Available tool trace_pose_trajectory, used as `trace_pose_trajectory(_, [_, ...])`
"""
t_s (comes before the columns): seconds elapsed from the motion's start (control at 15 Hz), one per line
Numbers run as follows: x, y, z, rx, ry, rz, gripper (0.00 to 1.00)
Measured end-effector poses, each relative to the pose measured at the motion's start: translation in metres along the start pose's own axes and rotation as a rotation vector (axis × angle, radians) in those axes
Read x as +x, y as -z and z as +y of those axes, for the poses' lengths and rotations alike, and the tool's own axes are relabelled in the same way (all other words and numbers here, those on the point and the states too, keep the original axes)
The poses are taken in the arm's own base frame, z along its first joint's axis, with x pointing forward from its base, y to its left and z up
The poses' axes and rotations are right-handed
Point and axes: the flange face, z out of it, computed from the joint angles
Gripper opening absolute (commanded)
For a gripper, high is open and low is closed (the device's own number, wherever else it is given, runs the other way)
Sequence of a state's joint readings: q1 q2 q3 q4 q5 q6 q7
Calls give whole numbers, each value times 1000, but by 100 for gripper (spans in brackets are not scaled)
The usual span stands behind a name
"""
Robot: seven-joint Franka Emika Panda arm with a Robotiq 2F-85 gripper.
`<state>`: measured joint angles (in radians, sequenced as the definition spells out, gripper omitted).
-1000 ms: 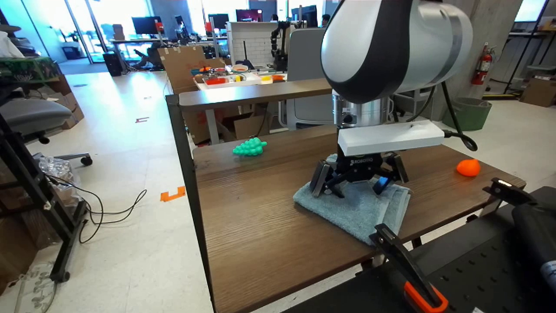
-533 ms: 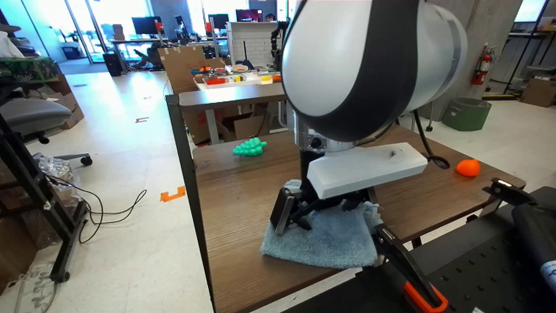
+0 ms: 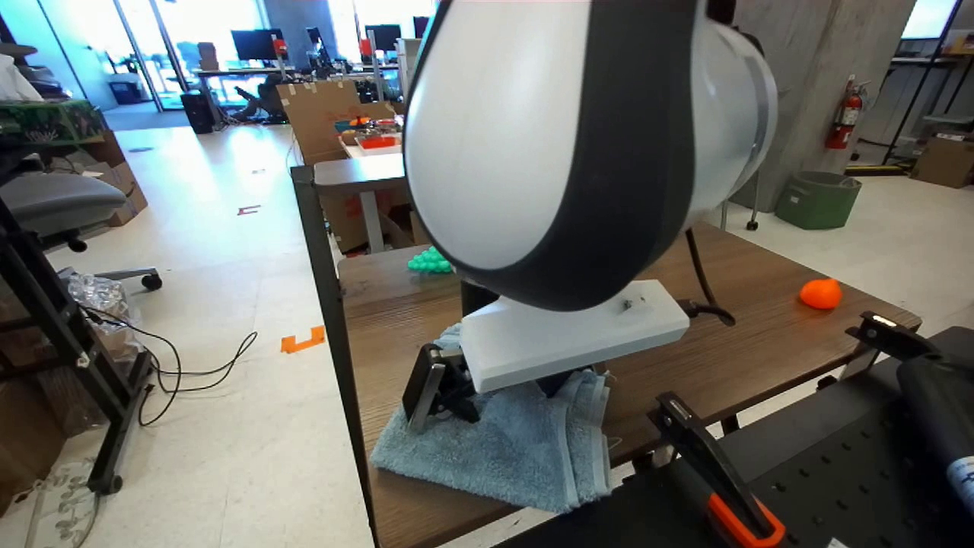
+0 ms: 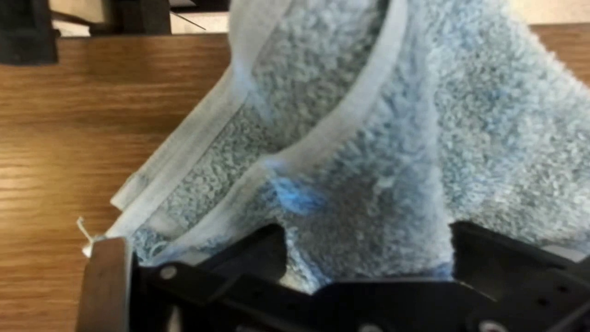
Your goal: Use the towel to wipe the tabletop
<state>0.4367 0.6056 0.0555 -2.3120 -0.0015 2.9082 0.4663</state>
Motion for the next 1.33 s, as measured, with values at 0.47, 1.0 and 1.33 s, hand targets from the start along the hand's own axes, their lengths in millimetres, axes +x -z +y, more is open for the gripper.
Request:
trace_pose_trajectory(0.47, [52, 4, -4, 76, -170, 48, 100])
trace_pose_trajectory(1.0, [104, 8, 19, 151, -356, 42, 100])
trace_pose_trajectory(1.33, [128, 9, 88, 138, -506, -3, 100])
